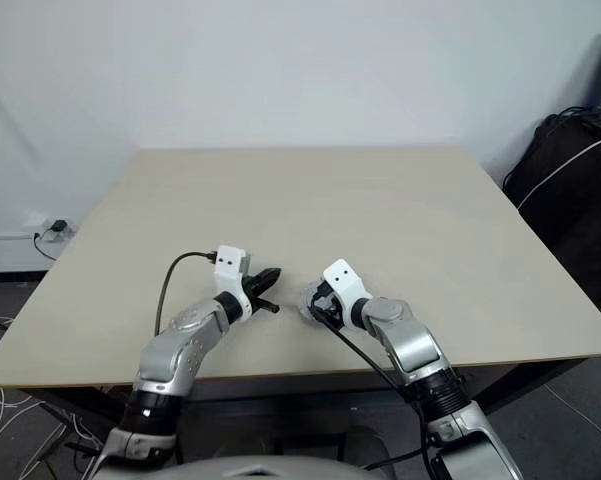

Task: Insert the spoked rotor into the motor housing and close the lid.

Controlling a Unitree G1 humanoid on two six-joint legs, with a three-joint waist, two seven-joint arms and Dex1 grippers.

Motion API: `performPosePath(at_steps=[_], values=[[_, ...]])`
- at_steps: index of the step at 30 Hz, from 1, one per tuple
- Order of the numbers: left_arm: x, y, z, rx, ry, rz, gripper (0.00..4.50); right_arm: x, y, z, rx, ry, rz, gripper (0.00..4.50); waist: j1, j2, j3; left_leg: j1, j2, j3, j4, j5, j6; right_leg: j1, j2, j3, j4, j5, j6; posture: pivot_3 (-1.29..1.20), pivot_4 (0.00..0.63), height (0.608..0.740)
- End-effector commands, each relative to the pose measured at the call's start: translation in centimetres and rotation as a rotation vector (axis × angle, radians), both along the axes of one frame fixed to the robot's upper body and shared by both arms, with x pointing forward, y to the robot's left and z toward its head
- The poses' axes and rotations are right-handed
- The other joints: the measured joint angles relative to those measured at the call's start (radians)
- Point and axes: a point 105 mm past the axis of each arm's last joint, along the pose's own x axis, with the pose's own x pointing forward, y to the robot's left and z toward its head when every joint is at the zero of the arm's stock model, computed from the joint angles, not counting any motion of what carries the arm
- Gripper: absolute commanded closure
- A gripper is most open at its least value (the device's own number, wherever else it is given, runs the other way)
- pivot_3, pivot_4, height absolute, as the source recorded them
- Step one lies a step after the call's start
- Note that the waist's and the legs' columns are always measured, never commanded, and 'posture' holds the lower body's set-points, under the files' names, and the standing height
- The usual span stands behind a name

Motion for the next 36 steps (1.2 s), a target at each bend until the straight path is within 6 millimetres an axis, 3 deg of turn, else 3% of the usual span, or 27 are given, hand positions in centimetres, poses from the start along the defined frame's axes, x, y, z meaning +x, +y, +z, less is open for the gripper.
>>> performPosePath(at_steps=[1,12,36], values=[[0.5,-1.3,0.2,-0.063,0.089,-0.065,4.50,-0.3,-2.1,-1.8,-0.084,0.062,-0.077,1.29,0.000,0.000,0.000,0.000,0.000,0.000,0.000,0.000,0.000,0.000,0.000,0.000,0.000,0.000,0.000,0.00,0.000,0.740],[0.3,-2.5,-1.1,-0.102,0.259,-0.126,4.50,-0.7,-2.5,-1.7,-0.087,0.060,-0.095,1.29,0.003,-0.002,0.001,-0.002,0.000,-0.003,-0.001,0.000,0.000,-0.002,-0.002,0.000,-0.001,0.000,0.000,0.00,0.000,0.740],[0.4,-5.0,-2.7,-0.013,0.355,-0.184,4.50,-1.1,-2.4,-1.7,-0.089,0.058,-0.086,1.29,0.012,-0.002,0.002,-0.003,-0.001,-0.005,-0.001,-0.002,-0.004,-0.001,-0.005,0.000,-0.001,0.000,0.002,0.00,0.000,0.740]])
